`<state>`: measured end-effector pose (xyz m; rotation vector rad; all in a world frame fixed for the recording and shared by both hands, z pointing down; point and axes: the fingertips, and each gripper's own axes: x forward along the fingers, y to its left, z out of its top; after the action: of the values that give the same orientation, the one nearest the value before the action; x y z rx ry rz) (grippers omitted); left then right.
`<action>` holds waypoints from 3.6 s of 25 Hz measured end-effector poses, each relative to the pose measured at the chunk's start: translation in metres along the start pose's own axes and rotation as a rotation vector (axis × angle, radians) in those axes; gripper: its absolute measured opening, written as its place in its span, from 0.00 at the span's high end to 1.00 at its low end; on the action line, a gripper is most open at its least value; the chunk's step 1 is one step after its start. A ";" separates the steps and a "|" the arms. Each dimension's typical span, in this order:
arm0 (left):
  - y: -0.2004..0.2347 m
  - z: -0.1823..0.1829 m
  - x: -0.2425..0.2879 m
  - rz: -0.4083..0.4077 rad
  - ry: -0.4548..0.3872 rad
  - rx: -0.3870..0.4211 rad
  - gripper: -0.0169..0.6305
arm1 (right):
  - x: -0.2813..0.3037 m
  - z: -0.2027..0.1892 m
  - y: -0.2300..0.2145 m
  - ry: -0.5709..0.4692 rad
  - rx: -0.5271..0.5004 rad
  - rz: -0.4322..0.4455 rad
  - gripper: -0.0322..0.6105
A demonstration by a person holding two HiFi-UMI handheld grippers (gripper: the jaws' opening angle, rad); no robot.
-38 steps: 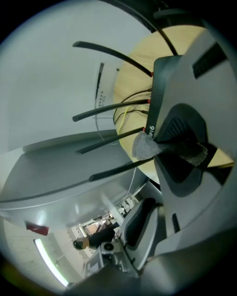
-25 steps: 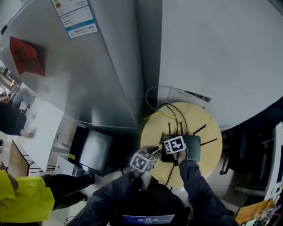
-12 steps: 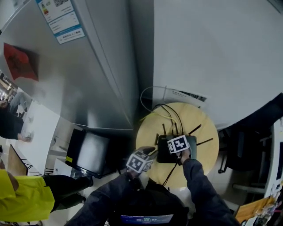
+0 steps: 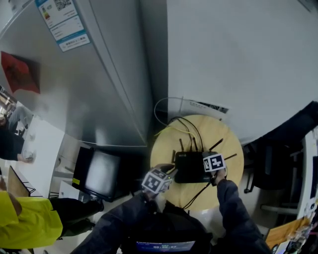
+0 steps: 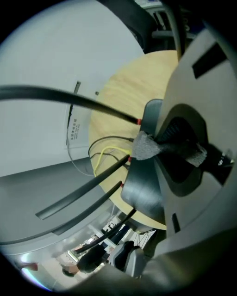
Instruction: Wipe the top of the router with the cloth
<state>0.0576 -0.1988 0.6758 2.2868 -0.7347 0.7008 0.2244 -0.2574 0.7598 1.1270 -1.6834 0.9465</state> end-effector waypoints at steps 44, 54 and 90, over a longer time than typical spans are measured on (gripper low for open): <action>0.014 -0.024 -0.026 0.029 0.017 0.001 0.88 | 0.008 -0.010 0.139 0.020 -0.033 0.160 0.82; 0.004 -0.019 -0.014 0.004 0.010 0.002 0.88 | -0.007 -0.034 0.066 0.013 0.045 0.108 0.82; 0.010 -0.038 -0.041 0.023 0.029 0.025 0.88 | -0.005 -0.036 0.176 -0.024 0.057 0.229 0.82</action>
<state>0.0112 -0.1656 0.6789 2.2894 -0.7435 0.7557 0.0678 -0.1711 0.7463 0.9998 -1.8433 1.1339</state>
